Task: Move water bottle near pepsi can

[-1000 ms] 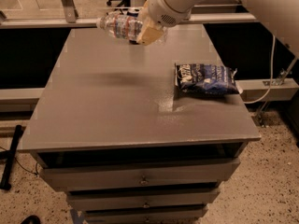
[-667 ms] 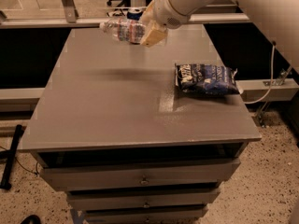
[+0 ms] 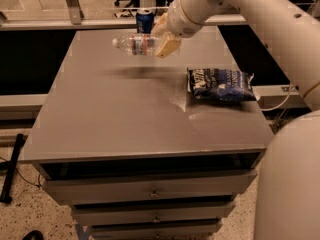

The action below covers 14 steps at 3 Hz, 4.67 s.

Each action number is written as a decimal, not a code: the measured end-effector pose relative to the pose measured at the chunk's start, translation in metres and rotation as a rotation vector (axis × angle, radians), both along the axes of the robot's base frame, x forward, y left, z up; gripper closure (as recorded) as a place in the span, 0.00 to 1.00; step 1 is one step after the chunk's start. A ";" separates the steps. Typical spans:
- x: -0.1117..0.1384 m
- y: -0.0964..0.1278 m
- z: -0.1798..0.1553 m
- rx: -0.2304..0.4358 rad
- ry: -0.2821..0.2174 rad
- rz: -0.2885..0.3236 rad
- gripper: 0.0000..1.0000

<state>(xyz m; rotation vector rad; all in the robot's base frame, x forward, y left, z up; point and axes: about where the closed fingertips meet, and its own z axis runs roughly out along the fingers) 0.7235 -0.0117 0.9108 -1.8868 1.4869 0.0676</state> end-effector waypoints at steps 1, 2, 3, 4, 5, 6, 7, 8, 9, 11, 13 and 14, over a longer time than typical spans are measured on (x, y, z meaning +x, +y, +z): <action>0.014 0.011 -0.018 -0.007 0.011 0.072 1.00; 0.028 0.019 -0.033 -0.025 0.018 0.120 1.00; 0.043 0.025 -0.040 -0.046 0.009 0.155 1.00; 0.054 0.027 -0.041 -0.064 -0.007 0.169 1.00; 0.065 0.022 -0.038 -0.079 -0.028 0.160 1.00; 0.076 0.012 -0.036 -0.080 -0.049 0.130 1.00; 0.088 0.003 -0.033 -0.074 -0.070 0.088 0.84; 0.096 -0.005 -0.033 -0.073 -0.081 0.057 0.61; 0.100 -0.007 -0.036 -0.071 -0.078 0.045 0.37; 0.100 -0.005 -0.048 -0.072 -0.056 0.043 0.00; 0.102 -0.013 -0.037 -0.073 -0.065 0.007 0.00; 0.104 -0.028 -0.008 -0.040 -0.082 -0.064 0.00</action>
Offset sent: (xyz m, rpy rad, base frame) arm 0.0503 0.0214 -0.0435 -0.0474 0.0167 0.1730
